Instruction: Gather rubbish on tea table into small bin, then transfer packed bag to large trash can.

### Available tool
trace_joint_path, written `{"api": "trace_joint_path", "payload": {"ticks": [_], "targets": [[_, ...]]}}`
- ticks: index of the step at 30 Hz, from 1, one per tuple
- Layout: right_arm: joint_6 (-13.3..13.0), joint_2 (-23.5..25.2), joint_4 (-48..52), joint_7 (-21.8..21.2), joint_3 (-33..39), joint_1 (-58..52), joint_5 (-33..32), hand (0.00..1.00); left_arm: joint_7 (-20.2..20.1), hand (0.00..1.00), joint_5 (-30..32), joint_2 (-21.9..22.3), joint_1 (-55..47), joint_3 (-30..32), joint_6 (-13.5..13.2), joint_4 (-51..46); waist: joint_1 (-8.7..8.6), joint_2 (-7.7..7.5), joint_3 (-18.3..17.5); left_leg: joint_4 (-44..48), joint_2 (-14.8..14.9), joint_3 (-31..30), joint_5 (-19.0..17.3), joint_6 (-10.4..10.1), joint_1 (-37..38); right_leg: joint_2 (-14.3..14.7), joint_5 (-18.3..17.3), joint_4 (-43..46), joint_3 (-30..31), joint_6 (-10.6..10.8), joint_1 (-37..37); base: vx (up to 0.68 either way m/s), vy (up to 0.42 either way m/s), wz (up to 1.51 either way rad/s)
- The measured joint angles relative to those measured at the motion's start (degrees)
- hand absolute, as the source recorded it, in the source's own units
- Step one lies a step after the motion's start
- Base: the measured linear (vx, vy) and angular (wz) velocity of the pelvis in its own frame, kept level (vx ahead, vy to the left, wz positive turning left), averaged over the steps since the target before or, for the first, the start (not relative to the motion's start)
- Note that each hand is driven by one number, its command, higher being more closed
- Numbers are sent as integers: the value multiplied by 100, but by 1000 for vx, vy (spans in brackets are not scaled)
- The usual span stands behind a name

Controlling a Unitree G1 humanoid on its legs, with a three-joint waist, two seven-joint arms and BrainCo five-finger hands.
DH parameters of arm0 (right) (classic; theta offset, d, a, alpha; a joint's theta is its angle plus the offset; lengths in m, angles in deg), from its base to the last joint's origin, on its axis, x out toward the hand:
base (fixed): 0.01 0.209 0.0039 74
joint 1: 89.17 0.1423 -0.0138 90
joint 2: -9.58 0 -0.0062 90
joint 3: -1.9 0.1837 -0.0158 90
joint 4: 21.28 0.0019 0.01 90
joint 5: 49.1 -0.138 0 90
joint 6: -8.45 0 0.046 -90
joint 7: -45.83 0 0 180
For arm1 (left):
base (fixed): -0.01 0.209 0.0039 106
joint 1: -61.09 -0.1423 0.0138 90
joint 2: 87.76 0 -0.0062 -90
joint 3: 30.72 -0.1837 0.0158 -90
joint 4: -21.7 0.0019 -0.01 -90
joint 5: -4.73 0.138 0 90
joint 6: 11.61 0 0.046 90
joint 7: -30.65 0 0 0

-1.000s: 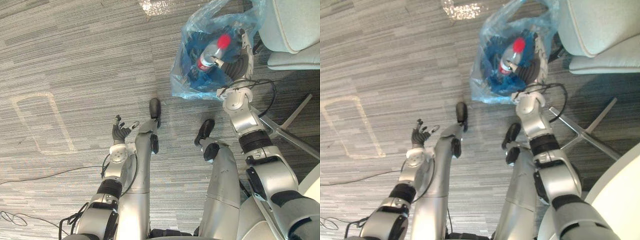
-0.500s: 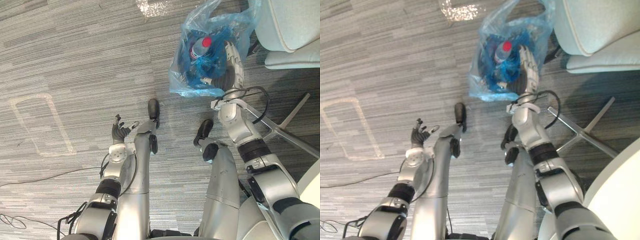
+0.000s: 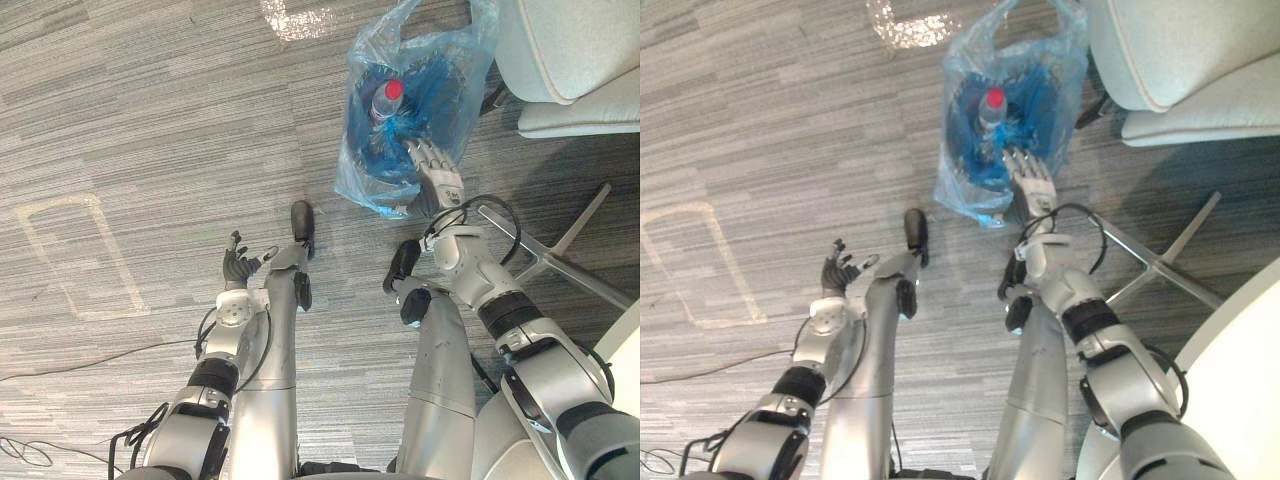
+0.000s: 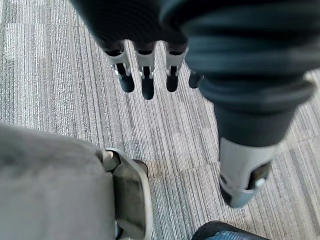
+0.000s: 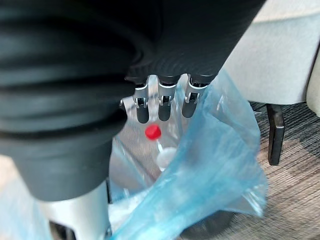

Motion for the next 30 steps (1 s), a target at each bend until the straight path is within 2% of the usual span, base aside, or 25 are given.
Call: {"api": "trace_joint_path", "payload": {"ticks": [10,17,23,30], "targets": [[79,27,-197,-32,-112,187,153,0,-9,0,-126,-6,5,0,-34,4,-11,-19,-46,-39,-17,-87,20,-22,-86,-2,0,-45,-99,0,-15,-43,9,2],[79,17,895,254,298,-134,-264,0,0,0,-107,-11,-2,0,27,-10,-33,-30,-53,-83,-13,-113,74,-48,-58,4,8,-50,-126,-15,0,-44,1,1],[68,-3,1659,379,466,-689,-297,0,2,0,-97,-106,-151,-4,109,-40,-95,-156,-123,-153,25,-69,84,-58,95,43,42,-124,-95,-45,111,-52,0,-5],[12,-93,1926,343,455,-1024,-240,0,0,0,-89,-178,-239,-49,137,-40,-107,-176,-135,-223,108,6,92,-56,221,141,127,-266,-36,-38,204,-40,-3,-10]]}}
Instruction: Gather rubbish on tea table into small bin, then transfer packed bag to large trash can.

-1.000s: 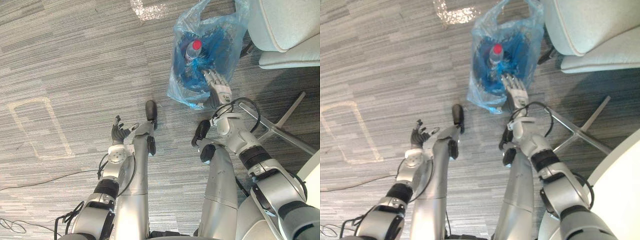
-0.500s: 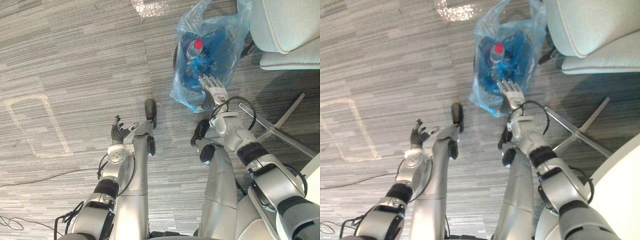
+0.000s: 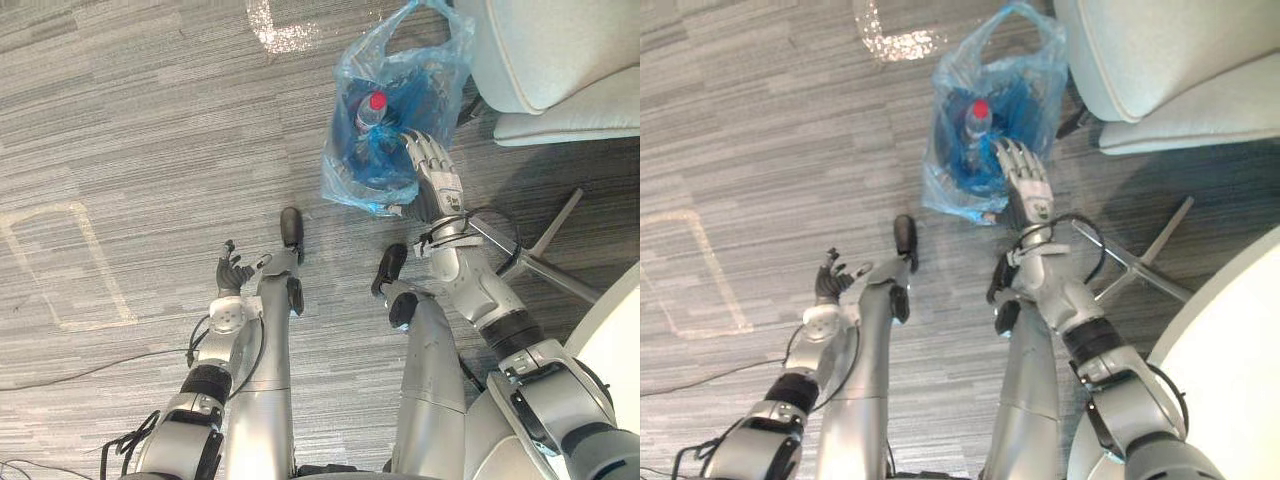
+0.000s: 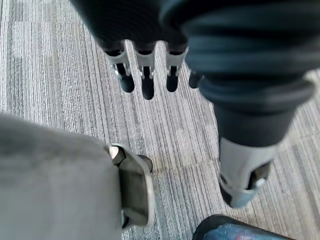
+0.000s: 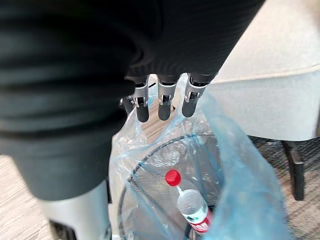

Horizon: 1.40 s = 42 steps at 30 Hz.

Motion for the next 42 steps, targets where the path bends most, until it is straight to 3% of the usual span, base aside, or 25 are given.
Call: {"api": "trace_joint_path", "payload": {"ticks": [10,20,27,38,39,42], "targets": [[-52,56,-383,-215,-385,79,226,0,0,0,-21,-41,-1,5,-11,15,0,0,1,-72,75,7,39,-23,3,77,59,-106,-2,-22,-12,-34,-7,-4],[239,538,-1652,-200,-429,823,232,0,-1,0,-678,-13,-3,6,-134,57,11,-1,3,-338,-18,-25,144,-60,-20,24,44,-174,-68,-18,-73,-11,-4,6],[435,857,-2354,-163,-311,1248,230,0,-6,0,-813,34,-2,7,-180,32,41,8,9,-319,-116,-147,158,-76,-128,-68,-45,-65,-170,4,-123,-10,-2,13],[513,1305,-3052,-207,-154,1702,231,0,-22,0,-929,180,0,41,-307,-46,141,16,13,-254,-239,-200,157,-77,-272,-198,-181,175,-180,7,-279,-34,4,8],[514,1306,-3076,-212,-155,1701,231,100,-22,0,-930,199,0,66,-307,-47,143,16,13,-248,-248,-211,157,-77,-279,-204,-191,195,-184,8,-282,-30,1,13],[526,1316,-3169,-234,-155,1728,236,100,-23,0,-930,224,0,68,-312,-114,144,18,11,-241,-299,-304,174,-101,-340,-250,-228,226,-260,-11,-305,-31,2,14]]}}
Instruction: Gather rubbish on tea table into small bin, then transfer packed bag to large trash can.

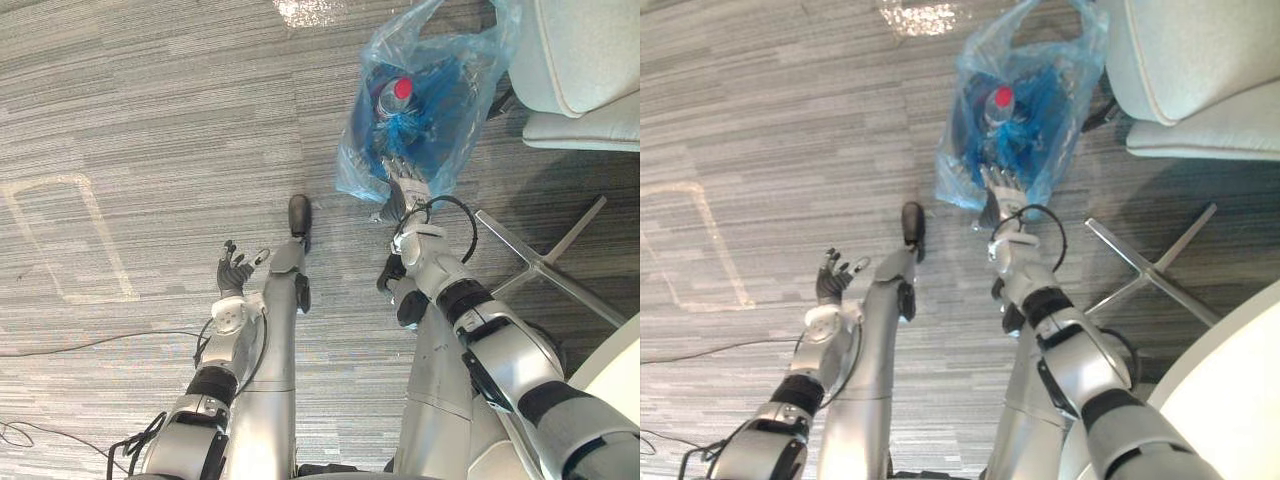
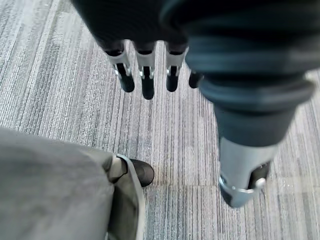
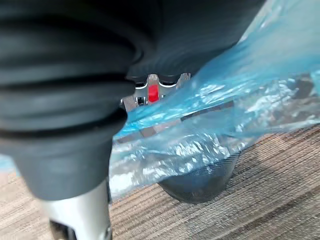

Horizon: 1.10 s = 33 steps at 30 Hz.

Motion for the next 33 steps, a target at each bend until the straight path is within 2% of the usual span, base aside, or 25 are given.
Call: {"api": "trace_joint_path", "payload": {"ticks": [15,21,24,29,33], "targets": [[33,67,-3,-93,14,3,-36,100,1,0,11,144,9,105,-12,-5,117,12,-7,178,0,-77,1,-25,-7,-6,-94,179,-27,-34,24,-46,3,2],[16,31,640,-47,66,-264,-111,100,0,0,51,133,4,116,84,61,140,12,-7,341,79,-95,-53,-11,177,76,-88,171,-33,-39,281,-55,6,-8],[11,32,1009,-5,63,-596,-252,100,-20,0,147,130,-39,106,173,129,146,11,-10,367,127,-100,-176,14,449,113,-90,125,-41,-38,592,-71,-3,-11],[-68,81,1583,-18,22,-1446,-472,100,-145,0,362,149,-281,-35,313,242,122,1,-16,64,183,11,-174,23,1277,185,28,-297,-46,-31,1417,-31,-6,-10],[-170,115,2278,-158,22,-2396,-538,100,-271,0,542,253,-676,-143,431,395,36,-28,-32,-363,161,61,-153,-17,2400,226,81,-813,-117,15,2573,41,-20,2]]}}
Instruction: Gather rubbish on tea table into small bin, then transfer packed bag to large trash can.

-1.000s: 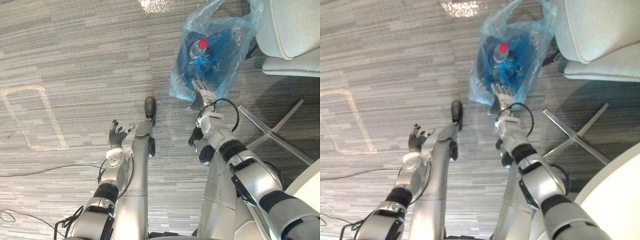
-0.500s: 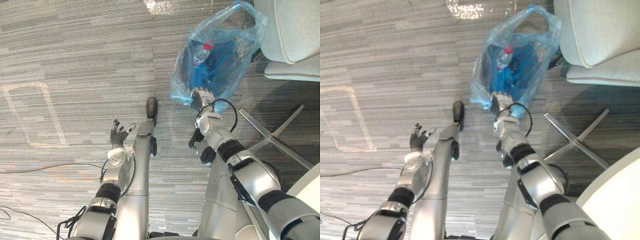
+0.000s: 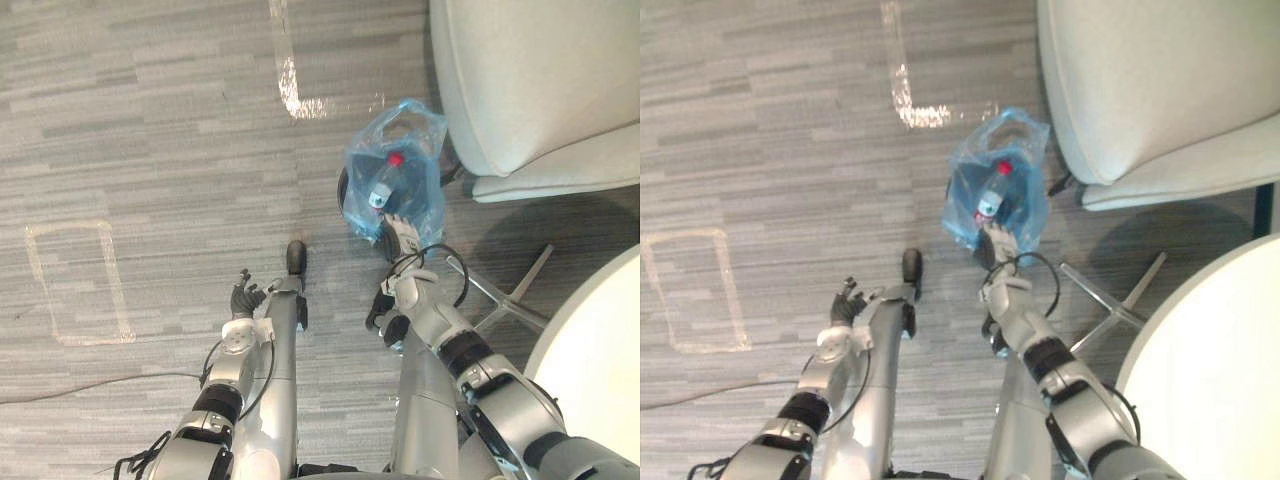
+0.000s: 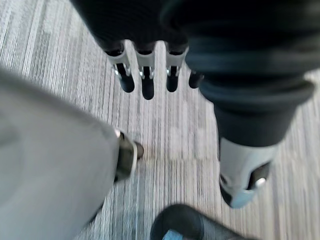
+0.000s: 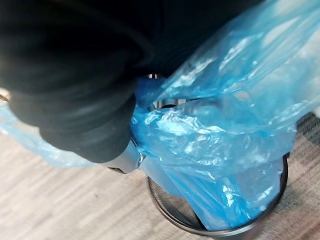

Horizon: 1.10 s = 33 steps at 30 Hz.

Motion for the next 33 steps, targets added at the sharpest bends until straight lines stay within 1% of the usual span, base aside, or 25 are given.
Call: {"api": "trace_joint_path", "payload": {"ticks": [1,2,3,4,6,9,10,12,14,18,21,23,25,27,28,30,31,33], "targets": [[-25,24,34,-19,0,-72,-40,100,-8,0,43,4,-65,-8,5,1,-20,-17,-11,-58,-9,7,0,-1,125,-3,0,-47,-6,1,119,86,-43,2],[-42,95,276,-96,2,-391,-173,100,-32,0,132,-4,-261,-48,16,14,-55,-111,-104,-232,-19,42,3,-8,475,4,5,-204,-11,9,444,89,-46,0],[-36,129,372,-145,10,-567,-181,100,-39,0,168,-3,-338,-58,29,31,-56,-160,-179,-315,-25,53,3,-23,617,10,4,-282,-20,10,573,91,-45,1],[-40,169,406,-179,12,-649,-198,100,-49,0,172,0,-367,-72,39,59,-62,-163,-203,-360,-30,52,5,-27,696,15,4,-340,-47,11,667,75,-29,8],[-67,200,526,-295,13,-966,-277,100,-142,0,289,4,-425,-108,118,176,-78,-196,-226,-571,-24,38,23,-51,1136,63,47,-624,-141,31,1167,86,-29,8],[-204,280,909,-467,-27,-1407,-419,100,-165,0,502,44,-682,-126,170,231,-111,-351,-418,-888,-21,81,36,-72,1740,115,106,-1005,-153,56,1751,118,-33,-4],[-247,372,987,-512,-26,-1549,-430,100,-204,0,545,50,-767,-164,232,305,-136,-387,-543,-1011,-19,86,43,-83,1914,147,138,-1165,-168,58,1947,133,-29,-3],[-298,482,1064,-616,-33,-1757,-438,100,-252,0,666,47,-942,-278,262,426,-186,-451,-747,-1290,-11,100,70,-119,2291,213,214,-1510,-182,87,2332,152,-25,-6],[-403,648,1033,-756,-51,-1967,-467,100,-259,0,786,28,-1085,-389,276,654,-211,-479,-1065,-1664,3,152,170,-163,2658,302,350,-1960,-162,108,2687,145,-8,-12],[-474,618,791,-970,-59,-1976,-647,100,-265,0,967,-7,-1181,-423,330,865,-241,-456,-1277,-2255,-6,228,364,-200,3220,425,607,-2595,-107,139,3194,110,-3,-14],[-476,554,694,-1124,-37,-1987,-663,100,-272,0,1127,-87,-1271,-434,344,895,-354,-432,-1328,-2709,-22,251,533,-220,3716,501,790,-3034,-87,157,3672,63,1,-6],[-500,470,696,-1182,-30,-2022,-664,100,-273,0,1264,-109,-1332,-488,348,894,-363,-379,-1464,-3028,-51,313,655,-218,3996,533,880,-3251,-42,176,3864,34,6,-12],[-553,332,746,-1240,-35,-2039,-672,100,-281,0,1364,-132,-1380,-656,344,806,-356,-282,-1602,-3282,-83,392,742,-204,4205,572,964,-3412,57,197,3949,-14,21,-19],[-634,88,1027,-1329,-98,-2113,-829,100,-372,0,1399,-190,-1447,-867,342,471,-369,-174,-1686,-3495,-109,405,847,-194,4370,579,1011,-3489,97,209,4045,-30,34,-10],[-644,33,1098,-1346,-105,-2142,-841,100,-373,0,1400,-206,-1481,-908,341,362,-372,-159,-1703,-3539,-111,401,869,-187,4406,586,1031,-3521,97,211,4048,-31,28,-4],[-680,-190,1404,-1412,-177,-2200,-924,100,-380,0,1455,-318,-1618,-1116,328,-149,-376,-156,-1715,-3687,-119,405,927,-171,4563,595,1059,-3602,126,221,4137,-47,28,-6],[-734,-347,1657,-1454,-212,-2219,-986,100,-388,0,1515,-393,-1704,-1228,322,-517,-383,-158,-1744,-3744,-129,405,947,-163,4588,595,1071,-3621,147,233,4137,-44,34,-7],[-824,-532,1968,-1509,-227,-2220,-1110,100,-420,0,1580,-505,-1765,-1364,281,-903,-392,-159,-1745,-3744,-144,425,950,-158,4614,584,1096,-3645,197,247,4150,-33,38,-9]]}}
